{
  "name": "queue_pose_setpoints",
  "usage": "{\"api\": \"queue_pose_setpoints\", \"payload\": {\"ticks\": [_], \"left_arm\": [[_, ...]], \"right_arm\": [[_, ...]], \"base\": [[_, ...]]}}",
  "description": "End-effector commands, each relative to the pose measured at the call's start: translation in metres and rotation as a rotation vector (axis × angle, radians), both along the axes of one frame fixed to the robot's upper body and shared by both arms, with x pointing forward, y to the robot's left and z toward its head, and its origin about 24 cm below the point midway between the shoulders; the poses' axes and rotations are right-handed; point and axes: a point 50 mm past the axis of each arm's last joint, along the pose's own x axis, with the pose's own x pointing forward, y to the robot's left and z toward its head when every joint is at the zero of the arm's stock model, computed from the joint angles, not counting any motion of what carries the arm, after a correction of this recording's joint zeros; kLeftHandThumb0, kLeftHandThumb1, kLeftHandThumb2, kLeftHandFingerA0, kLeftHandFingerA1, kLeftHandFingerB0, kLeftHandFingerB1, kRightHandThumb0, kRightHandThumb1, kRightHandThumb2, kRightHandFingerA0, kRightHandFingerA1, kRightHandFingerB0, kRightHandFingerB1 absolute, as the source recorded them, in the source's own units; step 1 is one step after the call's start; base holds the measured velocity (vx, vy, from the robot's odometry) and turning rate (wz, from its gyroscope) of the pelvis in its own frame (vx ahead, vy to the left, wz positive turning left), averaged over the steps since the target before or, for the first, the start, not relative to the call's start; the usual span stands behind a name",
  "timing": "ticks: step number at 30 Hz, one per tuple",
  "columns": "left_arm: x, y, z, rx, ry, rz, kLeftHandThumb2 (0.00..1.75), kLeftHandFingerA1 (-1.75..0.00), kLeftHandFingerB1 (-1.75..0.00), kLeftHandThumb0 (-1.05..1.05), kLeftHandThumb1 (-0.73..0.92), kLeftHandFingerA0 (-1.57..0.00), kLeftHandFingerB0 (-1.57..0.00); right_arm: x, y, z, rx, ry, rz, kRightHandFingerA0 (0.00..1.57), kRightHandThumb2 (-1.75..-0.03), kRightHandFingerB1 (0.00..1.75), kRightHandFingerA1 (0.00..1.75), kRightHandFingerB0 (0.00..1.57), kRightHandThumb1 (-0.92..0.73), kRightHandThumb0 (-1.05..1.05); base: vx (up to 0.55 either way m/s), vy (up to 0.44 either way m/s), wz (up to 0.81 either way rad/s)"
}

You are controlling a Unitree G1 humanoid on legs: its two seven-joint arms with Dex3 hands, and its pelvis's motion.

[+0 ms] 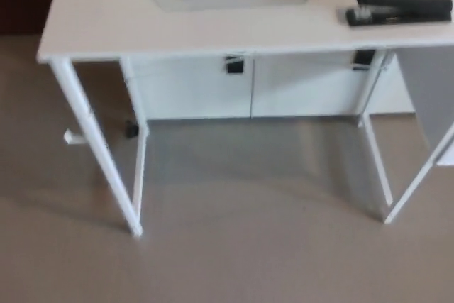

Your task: The robot walks towards a desk on which a file tray is kept in the middle and a stapler is kept to its right. The robot lifts the stapler using its right hand and places it on the file tray.

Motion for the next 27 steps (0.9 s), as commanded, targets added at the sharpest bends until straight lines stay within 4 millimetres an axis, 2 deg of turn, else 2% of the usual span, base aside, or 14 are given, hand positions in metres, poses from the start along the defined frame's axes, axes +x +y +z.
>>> {"api": "queue_pose_setpoints", "payload": {"ticks": [1, 2, 3, 10, 11, 12, 19, 27], "left_arm": [[-0.0009, 0.0055, 0.0049, 0.019, -0.007, -0.001, 0.76, -0.87, -0.8, -0.82, 0.66, -0.28, -0.32], [-0.0008, 0.0051, 0.0046, 0.018, 0.0, -0.008, 1.07, -0.77, -0.74, -0.83, 0.52, -0.33, -0.35], [-0.0002, 0.0051, 0.0046, 0.018, 0.0, 0.0, 0.75, -0.83, -0.76, -0.79, 0.67, -0.28, -0.31], [-0.0016, 0.004, 0.0038, 0.01, -0.015, 0.002, 0.75, -0.81, -0.73, -0.77, 0.68, -0.29, -0.28], [-0.0014, 0.0041, 0.0039, 0.011, -0.01, -0.001, 1.1, -0.65, -0.62, -0.39, 0.46, -0.22, -0.2], [-0.001, 0.0042, 0.0042, 0.015, 0.0, -0.014, 0.73, -0.77, -0.7, -0.75, 0.71, -0.28, -0.28], [-0.0027, 0.0032, 0.0022, 0.029, 0.021, -0.02, 0.74, -0.83, -0.76, -0.82, 0.69, -0.29, -0.3], [-0.004, 0.0023, 0.0, 0.036, 0.036, 0.001, 0.77, -0.9, -0.83, -0.9, 0.65, -0.32, -0.34]], "right_arm": [[-0.0021, -0.0033, 0.0025, -0.011, 0.004, -0.003, 0.0, -1.16, 0.04, 0.13, 0.0, -0.81, -1.05], [-0.0006, -0.0039, 0.0031, -0.013, 0.003, -0.001, 0.0, -1.16, 0.04, 0.13, 0.0, -0.81, -1.05], [0.0, -0.0041, 0.0034, -0.014, 0.003, 0.0, 0.0, -1.16, 0.04, 0.13, 0.0, -0.81, -1.05], [0.0005, -0.0046, 0.0039, -0.016, 0.003, 0.001, 0.0, -1.16, 0.04, 0.13, 0.0, -0.81, -1.05], [0.0005, -0.0046, 0.0039, -0.016, 0.003, 0.001, 0.0, -1.16, 0.04, 0.13, 0.0, -0.81, -1.05], [0.0005, -0.0046, 0.0039, -0.016, 0.003, 0.001, 0.0, -1.16, 0.04, 0.13, 0.0, -0.81, -1.05], [0.001, -0.0054, 0.0045, -0.018, 0.005, 0.004, 0.0, -1.16, 0.04, 0.13, 0.0, -0.81, -1.05], [0.0015, -0.0062, 0.0051, -0.021, 0.008, 0.006, 0.0, -1.16, 0.04, 0.13, 0.0, -0.81, -1.05]], "base": [[0.59, 0.074, -0.34], [0.58, 0.07, -0.38], [0.56, 0.064, -0.12], [0.37, 0.023, 0.07], [0.33, -0.113, 0.25], [0.34, -0.093, 0.3], [0.31, -0.217, 0.13], [0.13, 0.014, -0.07]]}}
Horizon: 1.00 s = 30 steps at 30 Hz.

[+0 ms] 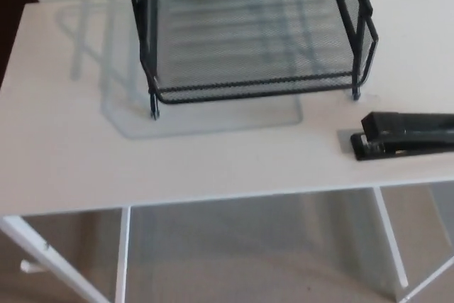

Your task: The robot walks towards a desk on which a file tray is kept in the middle and a stapler is kept to its right. The robot lifts the stapler using its right hand and places it on the file tray.

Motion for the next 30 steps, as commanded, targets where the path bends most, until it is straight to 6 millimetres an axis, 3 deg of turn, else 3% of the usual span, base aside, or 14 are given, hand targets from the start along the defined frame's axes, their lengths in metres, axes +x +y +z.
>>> {"api": "queue_pose_setpoints", "payload": {"ticks": [1, 2, 5, 6, 9, 10, 18, 19, 20, 21, 22, 25, 26, 30], "left_arm": [[-0.003, 0.004, 0.002, 0.027, 0.014, 0.015, 1.09, -0.8, -0.77, -0.9, 0.52, -0.34, -0.36], [-0.003, 0.004, 0.002, 0.026, 0.013, 0.017, 0.75, -0.9, -0.83, -0.9, 0.65, -0.32, -0.33], [-0.003, 0.004, 0.003, 0.025, 0.012, -0.003, 1.09, -0.78, -0.75, -0.85, 0.52, -0.34, -0.36], [-0.003, 0.004, 0.003, 0.021, 0.007, 0.0, 0.74, -0.85, -0.77, -0.83, 0.68, -0.3, -0.31], [-0.004, 0.004, 0.003, 0.022, -0.002, 0.0, 1.08, -0.78, -0.74, -0.86, 0.53, -0.34, -0.35], [-0.003, 0.005, 0.003, 0.024, 0.007, -0.003, 0.74, -0.88, -0.79, -0.82, 0.68, -0.28, -0.31], [-0.001, 0.003, 0.003, -0.001, -0.025, 0.022, 0.73, -0.76, -0.69, -0.72, 0.71, -0.27, -0.27], [-0.001, 0.003, 0.003, 0.0, -0.028, 0.028, 1.06, -0.78, -0.76, -0.87, 0.46, -0.34, -0.39], [-0.001, 0.003, 0.003, -0.013, -0.039, 0.029, 1.04, -0.79, -0.77, -0.86, 0.44, -0.34, -0.4], [-0.002, 0.003, 0.003, -0.008, -0.039, 0.023, 1.06, -0.76, -0.74, -0.82, 0.44, -0.3, -0.35], [-0.002, 0.003, 0.003, -0.008, -0.04, 0.029, 0.8, -0.88, -0.81, -0.81, 0.58, -0.28, -0.34], [-0.002, 0.003, 0.003, -0.01, -0.043, 0.045, 0.81, -0.92, -0.82, -0.81, 0.59, -0.25, -0.32], [0.0, 0.003, 0.003, -0.005, -0.048, 0.036, 0.79, -0.88, -0.81, -0.83, 0.6, -0.29, -0.34], [0.001, 0.002, 0.003, -0.012, -0.054, 0.024, 0.82, -0.95, -0.84, -0.83, 0.59, -0.28, -0.32]], "right_arm": [[-0.001, -0.003, 0.002, -0.01, 0.009, 0.002, 0.0, -1.16, 0.04, 0.13, 0.0, -0.81, -1.05], [-0.001, -0.003, 0.002, -0.01, 0.009, 0.002, 0.0, -1.16, 0.04, 0.13, 0.0, -0.81, -1.05], [-0.001, -0.003, 0.002, -0.01, 0.01, 0.002, 0.0, -1.16, 0.04, 0.13, 0.0, -0.81, -1.05], [-0.001, -0.003, 0.002, -0.01, 0.01, 0.002, 0.0, -1.16, 0.04, 0.13, 0.0, -0.81, -1.05], [-0.001, -0.003, 0.002, -0.01, 0.01, 0.002, 0.0, -1.16, 0.04, 0.13, 0.0, -0.81, -1.05], [-0.001, -0.003, 0.002, -0.01, 0.01, 0.002, 0.0, -1.16, 0.04, 0.13, 0.0, -0.81, -1.05], [0.004, -0.004, 0.004, -0.015, 0.001, 0.005, 0.0, -1.16, 0.04, 0.13, 0.0, -0.81, -1.05], [-0.015, -0.017, 0.015, -0.013, -0.132, -0.3, 0.21, -0.66, 0.36, 0.53, 0.28, -0.83, -0.71], [-0.002, -0.023, 0.024, -0.054, -0.067, -0.043, 0.06, -1.05, 0.17, 0.44, 0.0, -0.65, -0.88], [0.001, -0.023, 0.019, 0.008, -0.141, -0.116, 0.16, -0.64, 0.11, 0.36, 0.0, -0.84, -0.8], [0.003, -0.023, 0.019, 0.119, -0.288, -0.261, 0.0, -0.95, 0.12, 0.13, 0.0, -0.6, -0.83], [0.008, -0.026, 0.031, 0.226, -0.593, -0.45, 0.01, -0.94, 0.1, 0.13, 0.0, -0.59, -0.83], [0.013, -0.033, 0.036, 0.262, -0.644, -0.51, 0.07, -0.62, 0.18, 0.32, 0.0, -0.75, -0.71], [0.015, -0.036, 0.039, 0.307, -0.715, -0.577, 0.0, -0.93, 0.19, 0.15, 0.0, -0.58, -0.79]], "base": [[0.17, 0.117, -0.06], [0.19, 0.097, 0.4], [0.22, 0.156, -0.11], [0.14, 0.079, 0.1], [0.1, 0.016, 0.09], [0.11, -0.052, 0.05], [0.05, -0.187, 0.12], [0.01, -0.156, -0.06], [0.02, -0.117, 0.01], [0.0, -0.1, 0.03], [0.0, 0.0, 0.0], [0.02, 0.015, -0.06], [0.0, 0.0, 0.0], [0.04, 0.138, -0.07]]}}
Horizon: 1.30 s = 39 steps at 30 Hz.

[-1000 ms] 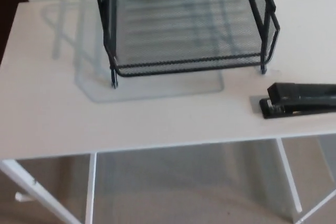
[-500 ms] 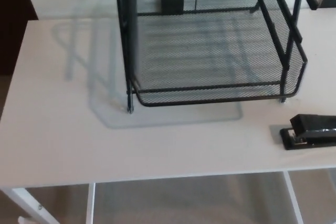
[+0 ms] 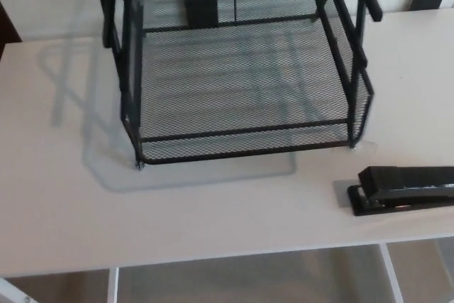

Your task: The robot walks towards a desk on which a file tray is kept in the middle and a stapler is kept to its right. The robot lifts the stapler using its right hand and places it on the file tray.

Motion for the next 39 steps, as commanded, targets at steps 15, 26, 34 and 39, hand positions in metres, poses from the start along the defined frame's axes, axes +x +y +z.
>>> {"api": "queue_pose_setpoints", "payload": {"ticks": [15, 26, 34, 39], "left_arm": [[0.007, 0.005, 0.007, -0.003, -0.073, 0.038, 1.06, -0.78, -0.74, -0.82, 0.46, -0.31, -0.32], [0.008, 0.006, 0.008, -0.002, -0.066, 0.002, 1.07, -0.77, -0.75, -0.82, 0.47, -0.29, -0.33], [0.01, 0.004, 0.007, -0.01, -0.07, 0.006, 1.06, -0.79, -0.76, -0.88, 0.46, -0.32, -0.34], [0.008, 0.004, 0.008, -0.003, -0.072, -0.007, 1.07, -0.78, -0.75, -0.84, 0.46, -0.32, -0.33]], "right_arm": [[0.07, -0.047, 0.1, -0.016, -0.767, -0.141, 0.37, -0.72, 0.19, 0.53, 0.04, -0.58, -0.76], [0.159, 0.016, 0.211, -0.146, -1.014, 0.421, 0.2, -0.94, 0.53, 0.68, 0.04, -0.55, -0.89], [0.203, 0.09, 0.247, -0.146, -0.871, 0.803, 0.0, -0.85, 0.14, 0.16, 0.0, -0.45, -0.75], [0.213, 0.126, 0.234, -0.202, -0.638, 1.048, 0.0, -0.82, 0.07, 0.13, 0.0, -0.46, -0.77]], "base": [[0.0, 0.065, 0.03], [0.0, 0.0, 0.0], [0.0, 0.0, 0.0], [0.0, 0.0, 0.0]]}}
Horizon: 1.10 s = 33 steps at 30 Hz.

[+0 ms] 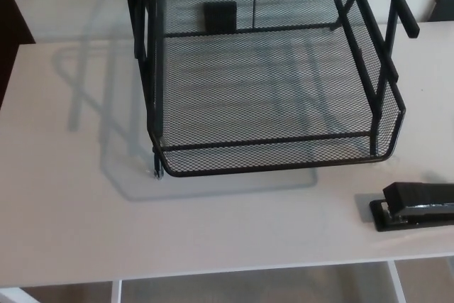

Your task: The robot walks towards a desk on which a file tray is kept in the middle and a stapler is kept to its right. The robot lifts the stapler using its right hand and places it on the file tray.

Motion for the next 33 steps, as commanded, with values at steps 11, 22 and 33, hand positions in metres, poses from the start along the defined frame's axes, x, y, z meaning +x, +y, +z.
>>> {"api": "queue_pose_setpoints", "payload": {"ticks": [11, 22, 33], "left_arm": [[0.005, 0.005, 0.007, -0.03, -0.046, 0.021, 1.06, -0.74, -0.72, -0.87, 0.45, -0.24, -0.29], [0.007, 0.004, 0.006, -0.008, -0.042, -0.015, 1.06, -0.78, -0.76, -0.83, 0.45, -0.33, -0.36], [0.014, 0.005, 0.009, -0.009, -0.048, -0.014, 0.99, -0.79, -0.76, -0.83, 0.53, -0.28, -0.33]], "right_arm": [[0.039, 0.098, -0.042, -0.561, 0.541, 0.478, 0.04, -0.79, 0.26, 0.35, 0.04, -0.38, -0.64], [0.056, 0.116, -0.079, -0.642, 0.703, 0.497, 0.03, -0.93, 0.48, 0.52, 0.0, -0.35, -0.35], [0.063, 0.124, -0.093, -0.674, 0.756, 0.475, 0.15, -0.57, 0.28, 0.37, 0.19, -0.56, -0.58]], "base": [[0.0, 0.0, 0.0], [0.0, 0.0, 0.0], [0.0, 0.0, 0.0]]}}
